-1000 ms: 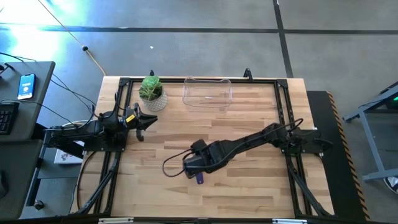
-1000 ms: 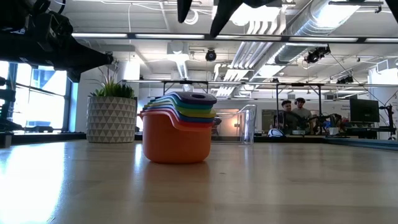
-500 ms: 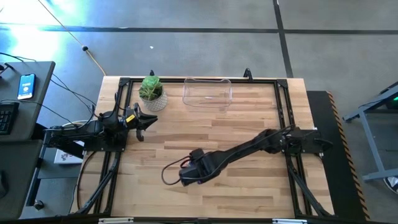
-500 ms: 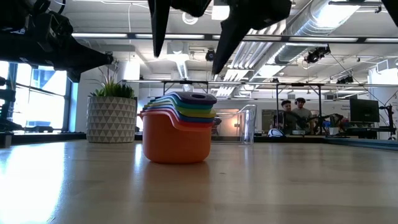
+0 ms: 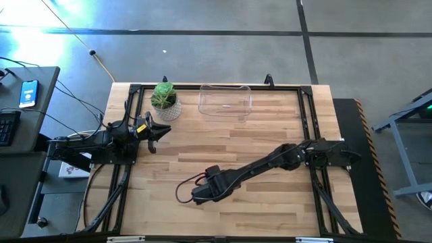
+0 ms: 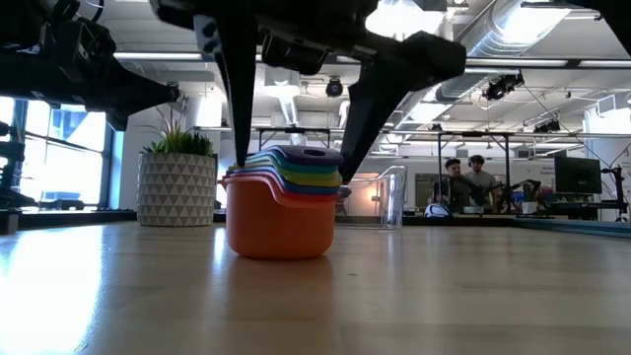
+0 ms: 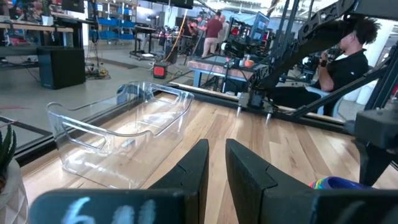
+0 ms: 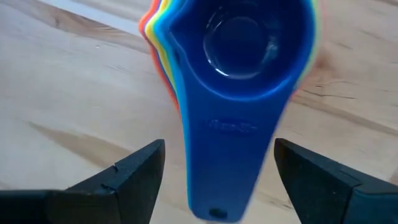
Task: Nest measuring cups in basket
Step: Put the Stack measuring cups into the transparent bin
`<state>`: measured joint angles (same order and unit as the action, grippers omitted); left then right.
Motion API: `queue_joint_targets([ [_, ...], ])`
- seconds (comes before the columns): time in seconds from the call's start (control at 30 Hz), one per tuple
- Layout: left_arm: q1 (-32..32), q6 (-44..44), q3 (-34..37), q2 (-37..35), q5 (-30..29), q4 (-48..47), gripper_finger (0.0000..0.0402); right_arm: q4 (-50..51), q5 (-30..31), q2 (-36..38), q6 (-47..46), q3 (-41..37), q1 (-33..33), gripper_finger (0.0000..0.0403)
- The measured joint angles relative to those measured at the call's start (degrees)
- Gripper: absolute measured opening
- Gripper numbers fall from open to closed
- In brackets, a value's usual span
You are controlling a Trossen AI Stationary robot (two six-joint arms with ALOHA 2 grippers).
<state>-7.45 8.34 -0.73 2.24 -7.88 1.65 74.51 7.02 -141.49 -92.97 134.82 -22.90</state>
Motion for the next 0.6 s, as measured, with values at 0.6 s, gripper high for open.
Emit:
queue_joint_targets([
  [0.6,0.0,0.0,0.0,0.0,0.0,0.0,0.0044,-1.0,-1.8,-2.8,0.2,0.0,2.0,0.0237],
])
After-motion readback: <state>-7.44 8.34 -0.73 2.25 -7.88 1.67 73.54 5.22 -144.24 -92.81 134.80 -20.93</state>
